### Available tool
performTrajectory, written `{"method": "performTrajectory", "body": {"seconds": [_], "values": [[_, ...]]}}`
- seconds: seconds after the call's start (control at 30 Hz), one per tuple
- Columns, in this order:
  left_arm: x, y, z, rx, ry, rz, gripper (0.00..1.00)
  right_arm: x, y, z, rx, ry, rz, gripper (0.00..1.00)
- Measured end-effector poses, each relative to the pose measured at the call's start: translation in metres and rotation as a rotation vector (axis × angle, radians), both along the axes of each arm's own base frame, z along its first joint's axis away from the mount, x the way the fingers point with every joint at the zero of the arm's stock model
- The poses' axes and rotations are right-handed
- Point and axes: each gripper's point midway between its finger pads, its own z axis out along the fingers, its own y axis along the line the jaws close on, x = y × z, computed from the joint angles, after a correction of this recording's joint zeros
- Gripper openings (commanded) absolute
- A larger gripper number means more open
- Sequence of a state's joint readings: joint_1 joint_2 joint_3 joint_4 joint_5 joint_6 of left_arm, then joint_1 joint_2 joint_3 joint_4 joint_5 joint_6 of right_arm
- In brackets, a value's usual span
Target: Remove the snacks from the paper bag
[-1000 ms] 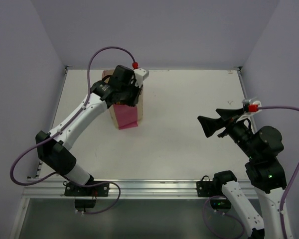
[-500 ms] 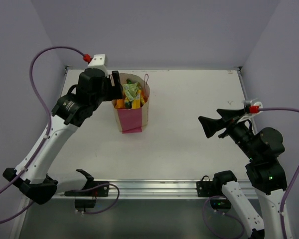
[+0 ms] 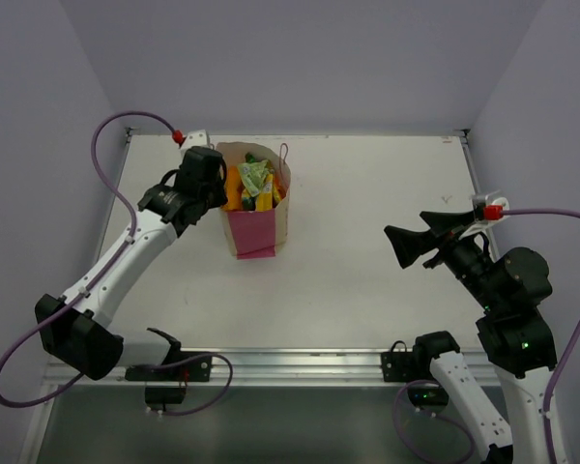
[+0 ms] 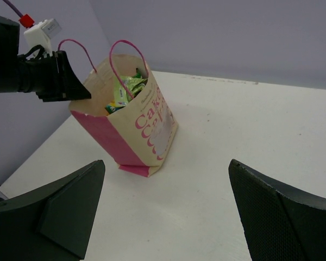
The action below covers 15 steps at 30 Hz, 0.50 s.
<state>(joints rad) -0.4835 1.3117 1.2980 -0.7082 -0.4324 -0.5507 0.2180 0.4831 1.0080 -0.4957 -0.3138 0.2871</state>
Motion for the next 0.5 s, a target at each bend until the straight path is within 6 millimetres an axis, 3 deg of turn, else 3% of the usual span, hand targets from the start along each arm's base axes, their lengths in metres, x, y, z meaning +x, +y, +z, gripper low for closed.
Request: {"method": "performTrajectory", "body": {"seconds": [0.1, 0.17, 0.33, 0.5], "values": [[0.011, 0.011, -0.003, -0.009, -0.008, 0.046, 0.24, 0.000, 0.000, 0.000, -0.001, 0.000, 0.002, 0.99], [0.017, 0.013, 0.000, -0.018, -0.028, 0.056, 0.02, -0.001, 0.002, 0.000, -0.004, 0.000, 0.014, 0.99], [0.029, 0.014, 0.001, -0.019, -0.048, 0.031, 0.00, 0.000, 0.012, -0.002, -0.017, 0.007, 0.080, 0.99], [0.043, 0.034, 0.007, 0.081, -0.058, -0.017, 0.00, 0.015, 0.036, 0.003, -0.031, 0.071, 0.185, 0.99]]}}
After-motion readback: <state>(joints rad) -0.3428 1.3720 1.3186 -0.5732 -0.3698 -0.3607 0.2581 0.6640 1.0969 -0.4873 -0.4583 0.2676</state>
